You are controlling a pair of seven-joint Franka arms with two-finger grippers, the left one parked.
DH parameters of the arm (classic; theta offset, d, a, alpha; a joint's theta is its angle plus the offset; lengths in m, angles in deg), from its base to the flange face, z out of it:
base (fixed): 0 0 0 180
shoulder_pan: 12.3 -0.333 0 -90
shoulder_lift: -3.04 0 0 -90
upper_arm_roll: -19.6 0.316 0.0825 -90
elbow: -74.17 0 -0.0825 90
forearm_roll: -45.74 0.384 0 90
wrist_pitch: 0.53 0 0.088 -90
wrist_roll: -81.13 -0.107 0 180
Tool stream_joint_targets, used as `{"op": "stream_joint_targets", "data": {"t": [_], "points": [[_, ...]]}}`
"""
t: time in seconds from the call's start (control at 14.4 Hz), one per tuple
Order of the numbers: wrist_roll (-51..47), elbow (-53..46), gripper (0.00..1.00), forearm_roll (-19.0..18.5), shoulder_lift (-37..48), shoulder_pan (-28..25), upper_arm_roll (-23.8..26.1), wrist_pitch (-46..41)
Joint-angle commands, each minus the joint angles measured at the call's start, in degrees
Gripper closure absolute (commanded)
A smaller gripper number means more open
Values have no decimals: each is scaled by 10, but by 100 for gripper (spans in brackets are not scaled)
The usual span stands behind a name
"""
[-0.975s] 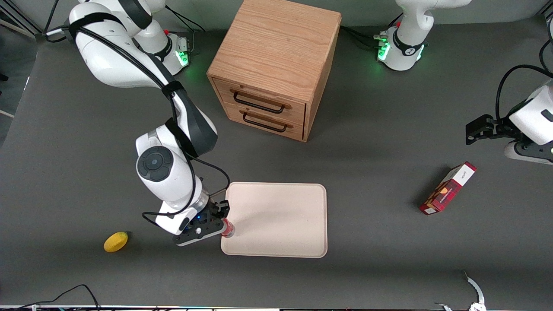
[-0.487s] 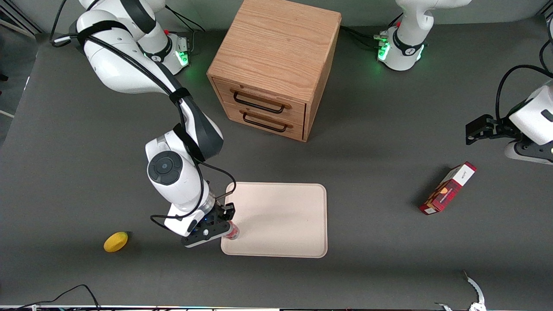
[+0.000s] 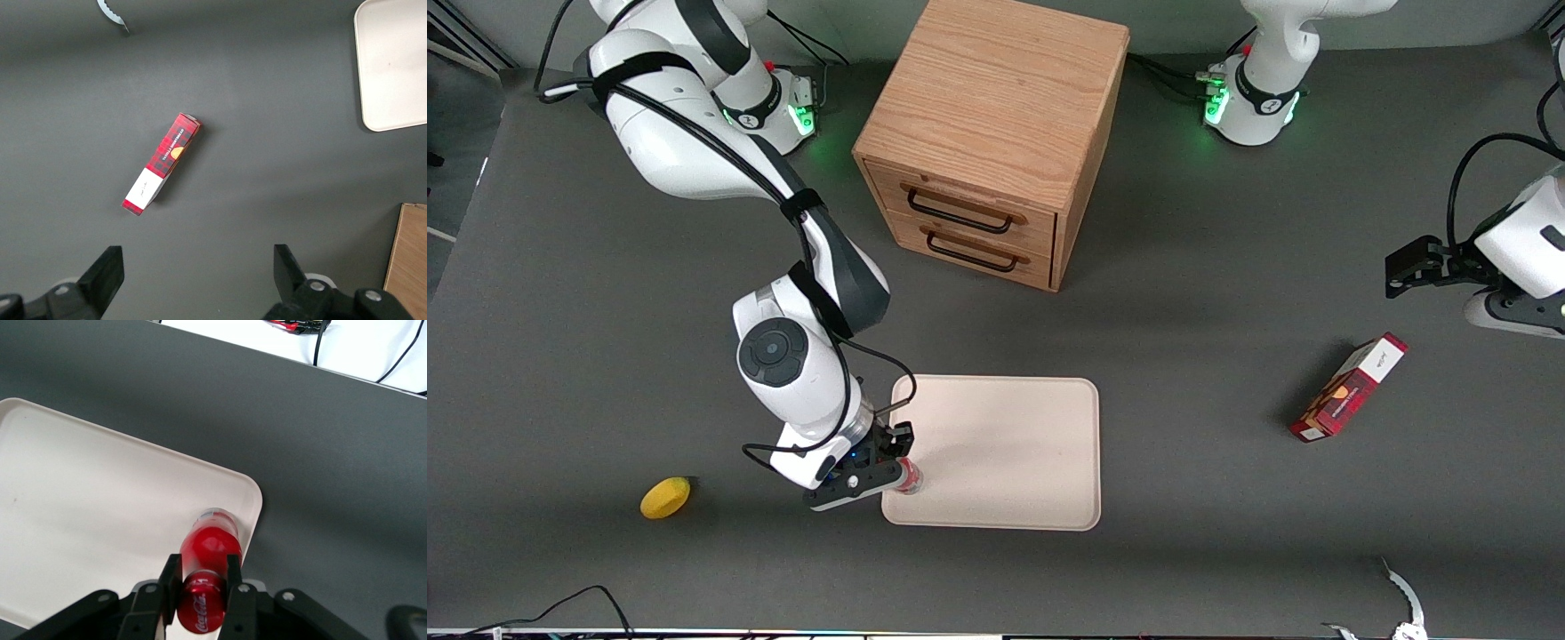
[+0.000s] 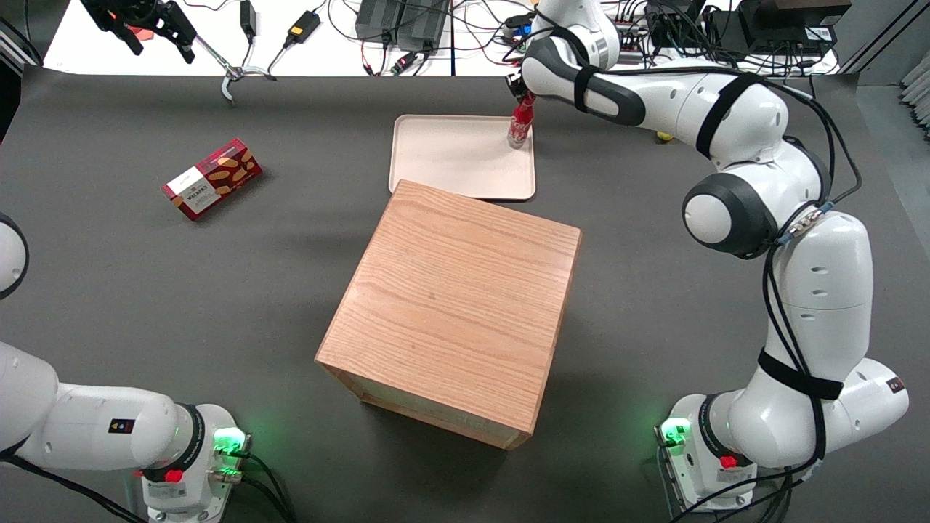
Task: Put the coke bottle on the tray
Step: 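Lower the bottle upright onto the tray and open the right gripper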
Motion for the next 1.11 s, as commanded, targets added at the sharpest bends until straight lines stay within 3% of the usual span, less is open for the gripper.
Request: {"op": "stream_joint_targets", "data": {"t": [0.0,0.14,0.28,0.35,0.56,0.77,1.04], "points": [[-28,-22,47,-9,-10,-10,-7,3],[-29,-22,29,-9,-10,-10,-7,4],[-29,-22,3,-9,-10,-10,-6,4],[-28,-23,0,-9,-7,-10,-4,4],[-27,-22,0,0,9,-7,-1,-4],[-25,-22,0,4,43,-4,3,-66],[-19,-6,0,49,109,25,14,-155]]}}
